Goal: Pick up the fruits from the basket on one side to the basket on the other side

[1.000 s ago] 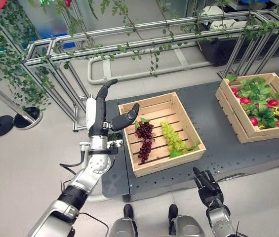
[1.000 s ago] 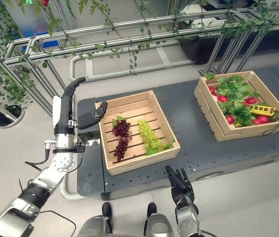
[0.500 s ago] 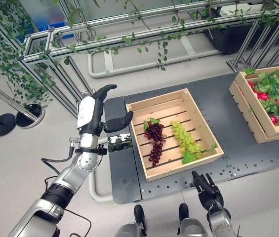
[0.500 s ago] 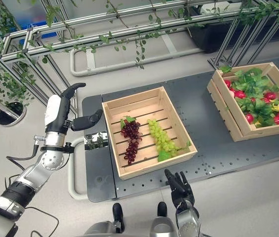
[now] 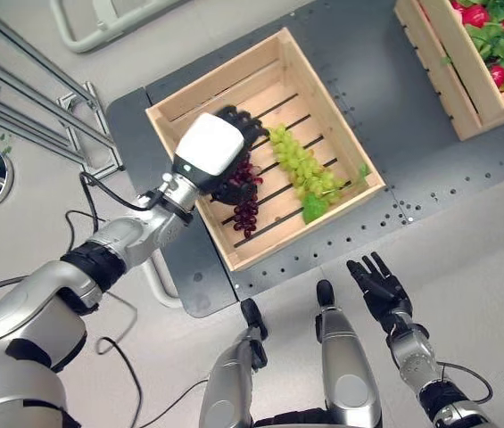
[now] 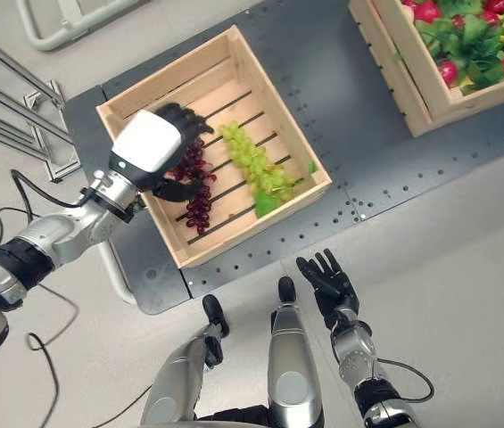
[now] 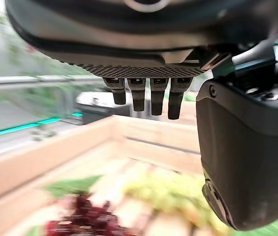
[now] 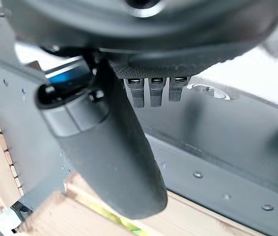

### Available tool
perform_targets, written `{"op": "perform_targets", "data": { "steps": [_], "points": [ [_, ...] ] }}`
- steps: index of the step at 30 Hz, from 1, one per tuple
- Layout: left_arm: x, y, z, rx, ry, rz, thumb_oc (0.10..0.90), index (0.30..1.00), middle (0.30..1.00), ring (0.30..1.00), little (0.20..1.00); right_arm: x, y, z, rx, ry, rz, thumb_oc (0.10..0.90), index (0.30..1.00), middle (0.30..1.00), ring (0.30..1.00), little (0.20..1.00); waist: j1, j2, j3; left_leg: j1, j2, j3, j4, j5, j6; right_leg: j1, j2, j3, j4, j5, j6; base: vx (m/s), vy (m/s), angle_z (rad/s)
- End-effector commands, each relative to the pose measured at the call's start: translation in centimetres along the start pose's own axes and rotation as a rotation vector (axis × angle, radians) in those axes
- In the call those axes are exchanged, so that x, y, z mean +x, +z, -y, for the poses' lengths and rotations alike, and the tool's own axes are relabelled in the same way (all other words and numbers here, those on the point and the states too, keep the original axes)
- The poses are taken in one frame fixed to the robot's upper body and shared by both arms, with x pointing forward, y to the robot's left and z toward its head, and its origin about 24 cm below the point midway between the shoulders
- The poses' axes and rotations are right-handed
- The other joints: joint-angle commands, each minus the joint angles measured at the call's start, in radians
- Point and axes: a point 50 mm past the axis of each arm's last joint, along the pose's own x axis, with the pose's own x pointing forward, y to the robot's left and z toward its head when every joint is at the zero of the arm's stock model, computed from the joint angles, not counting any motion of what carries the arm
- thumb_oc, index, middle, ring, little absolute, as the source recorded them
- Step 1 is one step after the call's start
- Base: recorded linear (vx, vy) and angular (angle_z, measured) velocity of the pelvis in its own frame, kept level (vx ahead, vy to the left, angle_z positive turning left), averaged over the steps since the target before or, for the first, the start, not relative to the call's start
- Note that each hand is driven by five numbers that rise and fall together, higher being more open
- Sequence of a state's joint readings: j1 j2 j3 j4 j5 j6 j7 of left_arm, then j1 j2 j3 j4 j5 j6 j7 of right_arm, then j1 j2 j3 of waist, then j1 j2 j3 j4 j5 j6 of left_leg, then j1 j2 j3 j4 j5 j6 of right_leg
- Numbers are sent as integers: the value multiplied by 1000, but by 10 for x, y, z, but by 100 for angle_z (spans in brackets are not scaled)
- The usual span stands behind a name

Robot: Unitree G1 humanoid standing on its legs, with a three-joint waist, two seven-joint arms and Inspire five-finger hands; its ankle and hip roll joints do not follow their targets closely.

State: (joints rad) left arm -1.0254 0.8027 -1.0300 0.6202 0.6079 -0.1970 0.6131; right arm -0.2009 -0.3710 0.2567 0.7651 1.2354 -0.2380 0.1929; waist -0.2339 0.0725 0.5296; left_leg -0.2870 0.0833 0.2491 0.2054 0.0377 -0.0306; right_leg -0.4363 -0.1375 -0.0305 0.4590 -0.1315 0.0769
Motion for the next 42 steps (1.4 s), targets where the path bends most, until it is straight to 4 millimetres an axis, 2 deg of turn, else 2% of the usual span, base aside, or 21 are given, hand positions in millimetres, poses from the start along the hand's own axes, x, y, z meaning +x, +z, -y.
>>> {"op": "perform_targets", "data": {
  "steps": [1,8,12,15,18,28,29,36,40,42],
  "points": [
    [32,-23,-63,123,246,-1,800,900,900,900,900,7,33,-15,2,122,139,800,900,900,900,900,-15,-29,-10,-118,68,-23,299,-121,-37,14,15,4,-43,24,-58,0,0,0],
    [42,-20,-67,214,257,56,800,900,900,900,900,5,36,-2,49,64,153,800,900,900,900,900,-28,-43,-10,-198,76,-15,371,-147,-24,-70,14,20,21,14,-55,14,-7,-6],
    [48,-19,-68,291,252,78,800,900,900,900,900,5,37,2,52,56,155,800,900,900,900,900,-35,-49,-10,-220,84,-9,387,-141,-27,-92,13,21,31,16,-53,23,-15,-2],
    [53,-24,-70,343,241,54,800,900,900,900,900,7,35,-1,60,63,161,800,900,900,900,900,-41,-65,-10,-215,87,-7,388,-168,-28,-86,14,20,29,7,-43,64,-45,-1],
    [58,-32,-73,411,204,40,800,900,900,900,900,11,35,-8,72,64,167,800,900,900,900,900,-47,-83,-10,-254,92,7,393,-161,-19,-130,18,20,33,26,-42,28,-46,-2],
    [62,-44,-79,495,102,-48,800,900,900,900,900,9,33,-5,96,41,169,800,900,900,900,900,-59,-97,-10,-313,102,34,411,-180,-11,-203,16,30,45,36,-28,28,2,-3],
    [61,-46,-76,504,78,-63,800,900,900,900,900,6,30,-1,98,34,163,800,900,900,900,900,-61,-100,-10,-307,101,28,415,-197,-17,-195,15,30,46,27,-20,55,13,-1],
    [64,-55,-79,542,7,-86,800,900,900,900,900,7,30,-9,122,51,193,800,900,900,900,900,-68,-125,-10,-374,117,35,442,-216,-16,-253,21,18,35,46,-13,9,0,0],
    [67,-45,-75,487,-50,15,800,900,900,900,900,5,28,-8,124,42,195,800,900,900,900,900,-73,-132,-10,-398,120,40,445,-228,-12,-283,22,18,34,51,-8,0,0,0],
    [69,-33,-67,427,-128,89,800,900,900,900,900,6,27,-8,128,29,192,800,900,900,900,900,-74,-134,-10,-412,117,41,448,-240,-5,-301,26,19,39,55,-4,0,0,0]
  ]
}}
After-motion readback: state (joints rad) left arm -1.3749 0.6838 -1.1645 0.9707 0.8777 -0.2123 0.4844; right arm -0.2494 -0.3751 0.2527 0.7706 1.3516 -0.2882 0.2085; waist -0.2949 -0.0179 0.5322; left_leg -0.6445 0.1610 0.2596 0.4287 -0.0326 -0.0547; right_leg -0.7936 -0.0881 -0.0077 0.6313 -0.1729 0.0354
